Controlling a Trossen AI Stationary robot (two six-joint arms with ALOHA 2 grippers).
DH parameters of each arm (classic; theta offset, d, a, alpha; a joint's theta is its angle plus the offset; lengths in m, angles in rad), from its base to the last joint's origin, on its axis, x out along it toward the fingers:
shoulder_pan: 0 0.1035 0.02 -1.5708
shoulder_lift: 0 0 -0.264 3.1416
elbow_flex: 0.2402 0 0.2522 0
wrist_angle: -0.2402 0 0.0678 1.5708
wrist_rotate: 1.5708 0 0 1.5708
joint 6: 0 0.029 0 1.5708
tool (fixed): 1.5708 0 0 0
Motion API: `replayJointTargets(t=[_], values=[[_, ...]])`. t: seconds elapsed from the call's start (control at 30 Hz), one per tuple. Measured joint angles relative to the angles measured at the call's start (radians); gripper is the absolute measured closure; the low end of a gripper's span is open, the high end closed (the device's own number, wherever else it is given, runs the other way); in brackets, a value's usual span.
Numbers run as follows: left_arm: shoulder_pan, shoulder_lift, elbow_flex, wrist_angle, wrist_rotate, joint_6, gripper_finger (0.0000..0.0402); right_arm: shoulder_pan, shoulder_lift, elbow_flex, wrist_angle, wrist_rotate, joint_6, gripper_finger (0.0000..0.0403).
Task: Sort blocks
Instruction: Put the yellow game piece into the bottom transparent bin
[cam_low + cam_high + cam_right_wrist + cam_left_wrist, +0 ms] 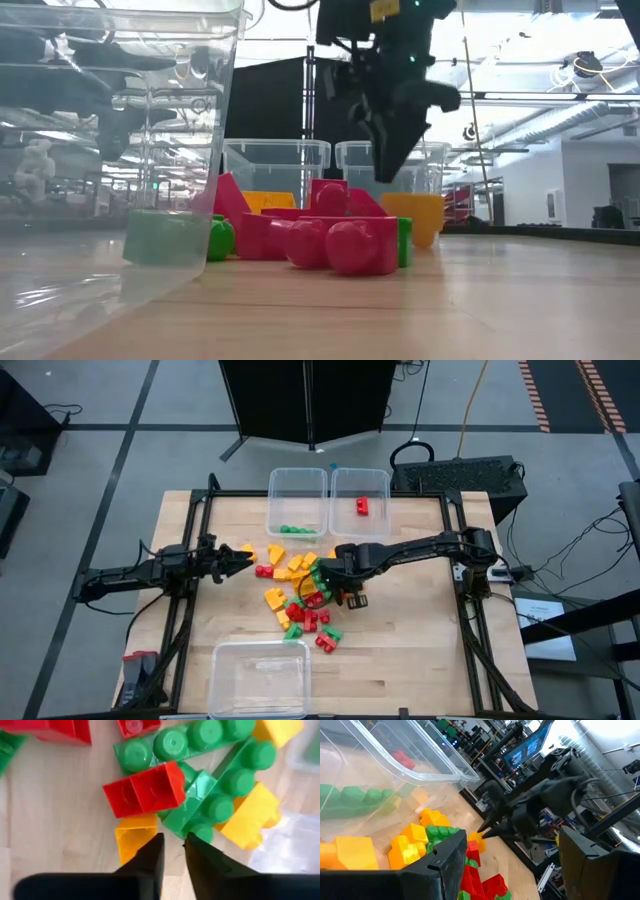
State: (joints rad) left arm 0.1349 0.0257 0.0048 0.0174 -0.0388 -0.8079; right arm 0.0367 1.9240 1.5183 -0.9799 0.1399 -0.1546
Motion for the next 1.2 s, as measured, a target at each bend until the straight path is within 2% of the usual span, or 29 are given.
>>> replayJointTargets(t=[0.17,0.3,0.4,0.53,0.7,0.8,0.93,1.2], values=[[0.000,0.000,0.000,0.000,0.004,-0.002,0.0191,0.000,-0.002,0.034,-0.056,-0.100,0.015,0.0395],[0.000,0.000,0.000,0.000,0.006,-0.001,0.0191,0.002,-0.002,0.072,-0.169,-0.254,0.032,0.0391],[0.000,0.000,0.000,-0.001,0.008,0.002,0.0191,0.006,-0.003,0.100,-0.237,-0.303,0.035,0.0356],[0.000,0.000,0.000,-0.001,0.008,0.003,0.0191,0.004,-0.005,0.106,-0.225,-0.295,0.019,0.0273],[0.000,0.000,0.000,-0.002,0.008,0.003,0.0191,0.005,-0.005,0.106,-0.181,-0.205,0.001,0.0145],[0.000,0.000,0.000,-0.002,0.008,0.004,0.0191,0.003,-0.005,0.106,-0.172,-0.166,-0.012,0.0092],[0.000,0.000,0.000,-0.002,0.008,0.004,0.0191,-0.002,0.002,0.105,-0.172,-0.167,-0.015,0.0074],[0.000,0.000,0.000,-0.003,0.009,0.005,0.0191,-0.005,0.110,0.105,-0.178,-0.171,-0.063,0.0091]])
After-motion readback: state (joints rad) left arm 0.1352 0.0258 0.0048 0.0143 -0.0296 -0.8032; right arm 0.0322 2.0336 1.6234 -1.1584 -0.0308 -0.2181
